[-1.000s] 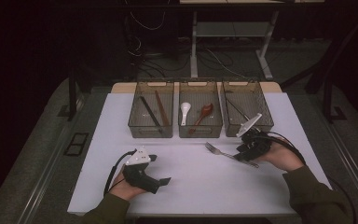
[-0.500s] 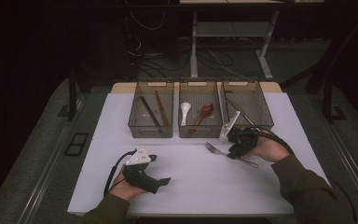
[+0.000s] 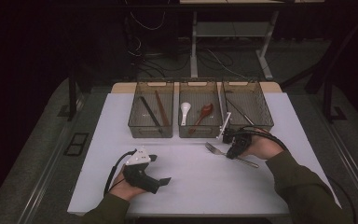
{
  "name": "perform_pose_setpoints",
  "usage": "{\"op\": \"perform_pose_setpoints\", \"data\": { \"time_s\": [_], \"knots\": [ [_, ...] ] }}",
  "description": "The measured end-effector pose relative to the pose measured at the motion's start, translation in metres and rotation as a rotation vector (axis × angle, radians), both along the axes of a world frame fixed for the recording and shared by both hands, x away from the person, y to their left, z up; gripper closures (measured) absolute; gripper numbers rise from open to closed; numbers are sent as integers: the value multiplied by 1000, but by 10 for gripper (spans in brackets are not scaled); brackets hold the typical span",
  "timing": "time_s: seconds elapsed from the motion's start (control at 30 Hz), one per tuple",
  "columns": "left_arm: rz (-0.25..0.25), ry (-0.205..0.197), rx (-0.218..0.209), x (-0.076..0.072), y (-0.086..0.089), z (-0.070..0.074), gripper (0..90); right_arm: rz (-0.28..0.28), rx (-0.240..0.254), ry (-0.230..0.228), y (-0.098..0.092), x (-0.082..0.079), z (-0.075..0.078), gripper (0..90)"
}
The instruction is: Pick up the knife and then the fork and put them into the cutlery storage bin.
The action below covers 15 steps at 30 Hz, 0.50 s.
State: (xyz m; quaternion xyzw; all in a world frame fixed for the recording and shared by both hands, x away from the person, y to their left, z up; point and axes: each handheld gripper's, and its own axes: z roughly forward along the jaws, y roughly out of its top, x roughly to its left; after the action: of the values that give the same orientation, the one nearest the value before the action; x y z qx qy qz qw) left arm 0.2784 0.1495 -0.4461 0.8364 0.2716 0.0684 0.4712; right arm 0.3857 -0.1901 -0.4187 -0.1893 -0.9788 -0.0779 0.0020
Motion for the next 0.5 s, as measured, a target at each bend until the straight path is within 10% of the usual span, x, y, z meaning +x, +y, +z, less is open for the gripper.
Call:
{"op": "perform_pose_setpoints", "data": {
  "time_s": [0.5],
  "knots": [
    [0, 0, 0, 0, 0, 0, 0, -2, -28, -7, 3, 1, 1, 848]
  ]
}}
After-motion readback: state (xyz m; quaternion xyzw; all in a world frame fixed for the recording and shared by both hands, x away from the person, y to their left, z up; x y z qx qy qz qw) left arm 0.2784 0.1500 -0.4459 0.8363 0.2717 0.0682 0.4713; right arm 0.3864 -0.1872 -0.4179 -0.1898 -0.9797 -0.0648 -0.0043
